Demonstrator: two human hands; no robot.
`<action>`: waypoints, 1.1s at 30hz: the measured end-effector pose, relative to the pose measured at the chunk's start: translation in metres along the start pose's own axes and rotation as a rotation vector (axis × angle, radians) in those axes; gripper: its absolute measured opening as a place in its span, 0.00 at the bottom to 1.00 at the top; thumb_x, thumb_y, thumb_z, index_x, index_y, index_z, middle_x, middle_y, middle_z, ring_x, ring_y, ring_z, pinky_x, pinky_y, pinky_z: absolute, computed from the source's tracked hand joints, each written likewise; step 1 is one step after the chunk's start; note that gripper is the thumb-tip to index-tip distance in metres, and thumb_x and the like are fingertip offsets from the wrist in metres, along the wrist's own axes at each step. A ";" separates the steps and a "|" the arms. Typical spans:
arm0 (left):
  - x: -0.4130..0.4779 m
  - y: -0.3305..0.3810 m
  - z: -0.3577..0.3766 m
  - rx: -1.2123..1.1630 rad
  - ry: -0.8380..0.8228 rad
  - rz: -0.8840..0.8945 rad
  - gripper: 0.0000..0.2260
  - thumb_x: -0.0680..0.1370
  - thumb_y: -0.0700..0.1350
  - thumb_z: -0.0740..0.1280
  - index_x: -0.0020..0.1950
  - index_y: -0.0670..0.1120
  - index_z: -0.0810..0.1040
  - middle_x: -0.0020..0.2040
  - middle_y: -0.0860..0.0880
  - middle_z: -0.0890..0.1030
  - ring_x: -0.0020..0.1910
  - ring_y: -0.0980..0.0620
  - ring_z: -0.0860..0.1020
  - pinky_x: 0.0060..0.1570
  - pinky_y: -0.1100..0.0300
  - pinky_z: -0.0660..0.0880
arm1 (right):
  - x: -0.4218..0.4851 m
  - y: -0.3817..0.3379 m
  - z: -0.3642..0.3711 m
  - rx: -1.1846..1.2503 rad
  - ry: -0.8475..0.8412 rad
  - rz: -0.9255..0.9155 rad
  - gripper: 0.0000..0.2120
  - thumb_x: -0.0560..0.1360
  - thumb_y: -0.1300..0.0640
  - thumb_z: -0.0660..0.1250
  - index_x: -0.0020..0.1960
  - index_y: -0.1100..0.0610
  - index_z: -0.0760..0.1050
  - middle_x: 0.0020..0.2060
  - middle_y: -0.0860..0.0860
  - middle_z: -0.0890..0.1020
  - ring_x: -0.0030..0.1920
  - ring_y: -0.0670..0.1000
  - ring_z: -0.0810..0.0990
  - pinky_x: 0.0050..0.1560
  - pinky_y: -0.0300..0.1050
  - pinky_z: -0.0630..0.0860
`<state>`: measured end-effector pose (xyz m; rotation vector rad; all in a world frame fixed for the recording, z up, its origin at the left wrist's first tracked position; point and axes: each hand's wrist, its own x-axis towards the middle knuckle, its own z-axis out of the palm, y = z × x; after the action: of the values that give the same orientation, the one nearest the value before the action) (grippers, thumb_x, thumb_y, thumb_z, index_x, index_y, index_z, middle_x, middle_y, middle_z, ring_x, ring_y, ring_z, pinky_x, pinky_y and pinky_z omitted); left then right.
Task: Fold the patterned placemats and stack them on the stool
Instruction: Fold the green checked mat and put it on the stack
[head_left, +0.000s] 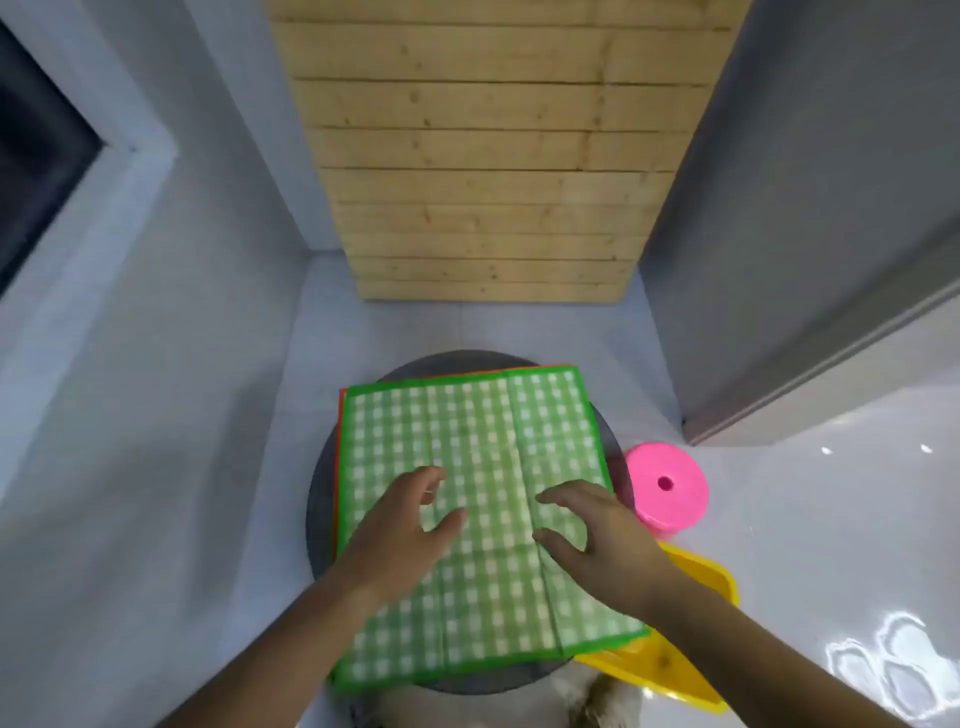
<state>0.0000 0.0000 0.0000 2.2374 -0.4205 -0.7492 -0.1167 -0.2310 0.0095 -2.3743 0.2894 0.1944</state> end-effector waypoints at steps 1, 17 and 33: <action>0.008 -0.018 0.016 0.023 -0.021 0.005 0.26 0.78 0.59 0.67 0.74 0.53 0.67 0.68 0.59 0.71 0.66 0.62 0.71 0.65 0.57 0.72 | 0.003 0.017 0.020 -0.017 -0.013 -0.038 0.22 0.74 0.40 0.64 0.63 0.50 0.77 0.57 0.43 0.79 0.61 0.43 0.74 0.59 0.30 0.64; 0.094 -0.212 0.179 0.679 -0.053 0.449 0.27 0.77 0.67 0.59 0.68 0.53 0.75 0.72 0.49 0.70 0.72 0.48 0.66 0.69 0.46 0.69 | 0.051 0.194 0.223 -0.178 0.060 -0.327 0.14 0.75 0.44 0.70 0.57 0.51 0.79 0.59 0.46 0.78 0.62 0.50 0.76 0.60 0.54 0.71; 0.051 -0.221 0.192 0.874 -0.042 0.466 0.38 0.73 0.76 0.44 0.79 0.63 0.37 0.79 0.56 0.30 0.77 0.56 0.29 0.74 0.58 0.33 | -0.011 0.186 0.230 -0.257 0.026 -0.517 0.17 0.76 0.43 0.66 0.60 0.51 0.78 0.64 0.47 0.78 0.66 0.47 0.74 0.66 0.39 0.68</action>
<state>-0.0648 0.0223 -0.2894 2.7191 -1.4531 -0.3852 -0.1897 -0.2043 -0.2764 -2.6140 -0.3605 -0.0484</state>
